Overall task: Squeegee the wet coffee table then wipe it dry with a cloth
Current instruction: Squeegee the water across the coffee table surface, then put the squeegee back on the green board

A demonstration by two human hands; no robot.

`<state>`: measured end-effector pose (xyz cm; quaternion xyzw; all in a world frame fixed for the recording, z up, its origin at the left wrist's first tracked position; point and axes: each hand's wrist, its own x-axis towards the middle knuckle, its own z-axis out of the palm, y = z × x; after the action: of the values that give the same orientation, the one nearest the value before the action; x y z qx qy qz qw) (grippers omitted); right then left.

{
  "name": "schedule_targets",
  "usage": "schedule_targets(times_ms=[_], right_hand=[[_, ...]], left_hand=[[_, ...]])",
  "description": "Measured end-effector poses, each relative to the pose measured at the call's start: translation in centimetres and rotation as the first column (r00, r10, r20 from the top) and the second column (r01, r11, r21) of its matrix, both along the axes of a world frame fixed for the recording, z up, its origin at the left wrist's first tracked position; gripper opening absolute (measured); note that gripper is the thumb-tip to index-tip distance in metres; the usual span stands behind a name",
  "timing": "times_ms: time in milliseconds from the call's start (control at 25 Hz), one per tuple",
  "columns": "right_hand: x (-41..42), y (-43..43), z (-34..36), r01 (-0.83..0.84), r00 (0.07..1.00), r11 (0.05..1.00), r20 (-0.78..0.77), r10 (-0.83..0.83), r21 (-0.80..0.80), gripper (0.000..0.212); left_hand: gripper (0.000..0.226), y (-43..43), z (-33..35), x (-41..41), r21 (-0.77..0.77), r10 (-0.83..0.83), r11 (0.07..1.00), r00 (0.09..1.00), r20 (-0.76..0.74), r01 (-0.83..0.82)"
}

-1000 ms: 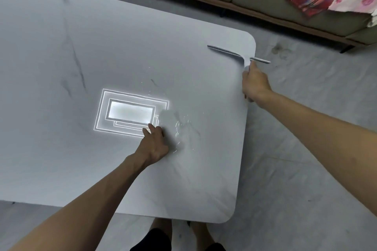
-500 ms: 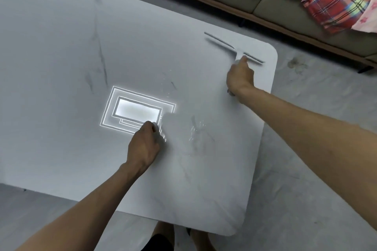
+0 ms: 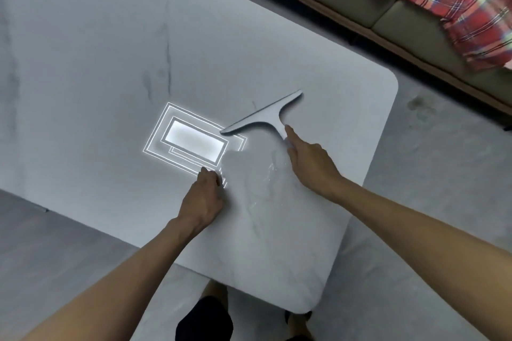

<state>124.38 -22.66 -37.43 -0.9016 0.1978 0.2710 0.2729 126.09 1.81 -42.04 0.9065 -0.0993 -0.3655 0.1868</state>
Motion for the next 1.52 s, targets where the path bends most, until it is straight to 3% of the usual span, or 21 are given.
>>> schedule_targets(times_ms=[240, 480, 680, 880, 960, 1040, 1120, 1200, 1280, 1400, 1520], right_hand=[[-10.4, -6.7, 2.9, -0.102, 0.991, 0.994, -0.093, 0.097, -0.049, 0.053], [-13.6, -11.4, 5.7, -0.042, 0.994, 0.999, 0.097, 0.040, 0.017, 0.041], [-17.3, -10.7, 9.6, -0.240, 0.970, 0.969, 0.051, 0.238, 0.054, 0.042], [-20.1, -7.9, 13.4, -0.291, 0.957, 0.953, 0.036, 0.289, 0.088, 0.027], [-21.6, -5.7, 15.8, -0.223, 0.975, 0.951, 0.031, 0.221, 0.216, 0.029], [-23.1, -3.2, 18.0, -0.016, 0.992, 0.910, -0.110, 0.067, 0.414, 0.030], [-24.6, -0.5, 20.1, 0.253, 0.938, 0.781, -0.341, -0.055, 0.571, 0.024], [-26.8, 1.9, 22.0, 0.375, 0.863, 0.675, -0.505, -0.005, 0.635, 0.021], [-30.3, 4.2, 24.1, 0.344, 0.830, 0.659, -0.545, 0.119, 0.668, 0.021], [-37.5, 6.5, 27.9, 0.259, 0.809, 0.654, -0.529, 0.256, 0.711, 0.020], [-44.7, 7.3, 31.2, 0.192, 0.815, 0.618, -0.474, 0.332, 0.762, 0.008]], left_hand=[[0.024, -1.9, 0.5, -6.3, -0.022, 0.045, 0.999, 0.990, -0.131, -0.049], [0.026, -4.4, 2.7, -13.2, 0.006, 0.259, 0.966, 0.962, -0.086, -0.260], [0.027, -5.5, 8.2, -20.1, -0.082, 0.488, 0.862, 0.862, -0.139, -0.501], [0.018, -3.3, 14.0, -26.6, -0.153, 0.641, 0.726, 0.740, -0.204, -0.671], [0.017, -1.9, 16.3, -29.2, -0.180, 0.696, 0.666, 0.690, -0.196, -0.724], [0.017, -0.7, 18.5, -31.7, -0.204, 0.739, 0.607, 0.640, -0.209, -0.768], [0.016, 0.0, 20.6, -34.4, -0.249, 0.774, 0.519, 0.573, -0.269, -0.818], [0.011, 0.3, 23.2, -37.4, -0.285, 0.781, 0.443, 0.522, -0.342, -0.850], [0.005, 0.4, 26.7, -41.6, -0.315, 0.775, 0.391, 0.494, -0.395, -0.865], [0.036, -0.3, 32.4, -49.6, -0.359, 0.767, 0.306, 0.452, -0.456, -0.882], [0.042, -2.3, 37.5, -57.9, -0.391, 0.751, 0.318, 0.481, -0.452, -0.864]])
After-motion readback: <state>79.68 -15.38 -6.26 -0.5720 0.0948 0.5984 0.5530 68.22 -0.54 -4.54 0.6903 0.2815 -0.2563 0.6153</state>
